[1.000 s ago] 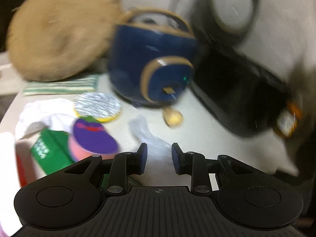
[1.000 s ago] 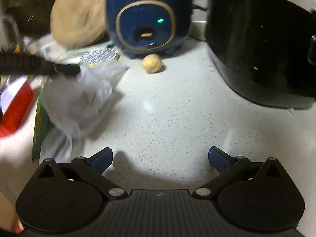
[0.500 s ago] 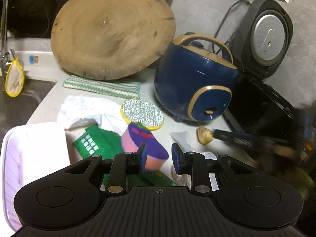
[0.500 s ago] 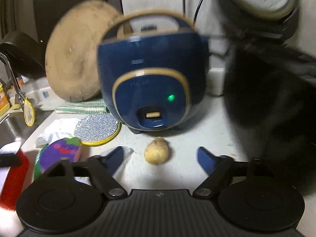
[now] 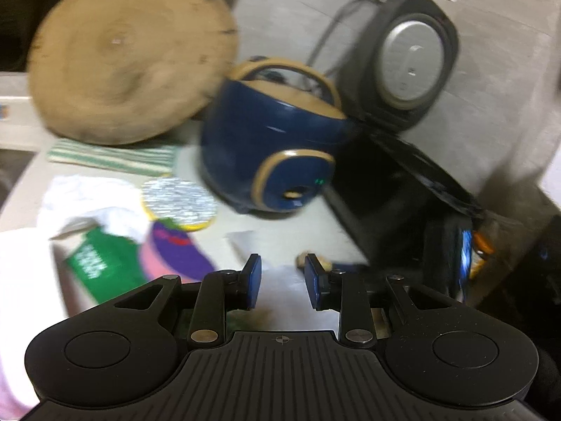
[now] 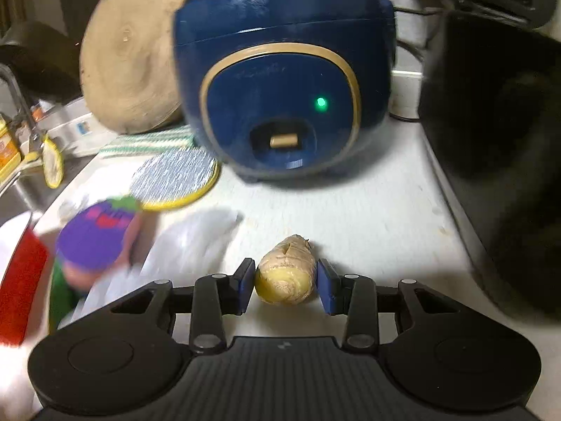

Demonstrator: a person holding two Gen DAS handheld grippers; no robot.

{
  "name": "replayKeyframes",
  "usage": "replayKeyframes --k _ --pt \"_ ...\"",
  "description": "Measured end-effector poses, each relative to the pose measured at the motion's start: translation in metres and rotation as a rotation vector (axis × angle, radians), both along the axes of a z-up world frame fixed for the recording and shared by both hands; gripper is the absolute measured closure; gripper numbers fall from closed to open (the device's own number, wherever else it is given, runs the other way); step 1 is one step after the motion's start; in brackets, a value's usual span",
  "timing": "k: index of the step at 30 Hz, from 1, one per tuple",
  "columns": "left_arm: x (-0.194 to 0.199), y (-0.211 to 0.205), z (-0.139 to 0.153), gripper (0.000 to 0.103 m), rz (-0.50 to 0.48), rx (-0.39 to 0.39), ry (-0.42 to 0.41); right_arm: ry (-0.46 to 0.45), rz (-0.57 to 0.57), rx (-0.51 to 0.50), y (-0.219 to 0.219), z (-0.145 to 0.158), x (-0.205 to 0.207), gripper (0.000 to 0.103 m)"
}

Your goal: Collect trash

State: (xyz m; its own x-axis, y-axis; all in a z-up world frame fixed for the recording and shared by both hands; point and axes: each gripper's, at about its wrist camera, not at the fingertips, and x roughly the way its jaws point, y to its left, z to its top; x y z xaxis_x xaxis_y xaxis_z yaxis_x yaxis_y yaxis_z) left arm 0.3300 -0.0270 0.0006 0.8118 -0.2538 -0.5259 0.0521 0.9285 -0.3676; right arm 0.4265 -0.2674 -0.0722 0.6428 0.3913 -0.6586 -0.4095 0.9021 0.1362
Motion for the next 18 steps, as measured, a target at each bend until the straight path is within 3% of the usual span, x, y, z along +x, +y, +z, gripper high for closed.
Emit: replayKeyframes --k 5,8,10,12,18 --pt "0.03 -0.03 -0.005 0.072 -0.118 -0.038 0.054 -0.001 -0.021 0.003 -0.018 0.001 -0.051 0.066" --pt "0.045 -0.051 -0.014 0.072 -0.157 -0.018 0.097 -0.014 -0.033 0.0 -0.024 -0.006 -0.064 0.065" --pt "0.053 -0.066 -0.021 0.072 -0.174 0.014 0.116 -0.034 -0.034 0.002 -0.03 -0.002 -0.071 0.059" --pt "0.06 -0.078 -0.026 0.072 -0.188 0.034 0.135 -0.078 -0.035 0.005 -0.039 0.006 -0.078 0.042" --pt "0.074 -0.105 -0.043 0.072 -0.238 0.111 0.177 -0.131 -0.109 -0.062 -0.07 0.016 -0.08 0.039"
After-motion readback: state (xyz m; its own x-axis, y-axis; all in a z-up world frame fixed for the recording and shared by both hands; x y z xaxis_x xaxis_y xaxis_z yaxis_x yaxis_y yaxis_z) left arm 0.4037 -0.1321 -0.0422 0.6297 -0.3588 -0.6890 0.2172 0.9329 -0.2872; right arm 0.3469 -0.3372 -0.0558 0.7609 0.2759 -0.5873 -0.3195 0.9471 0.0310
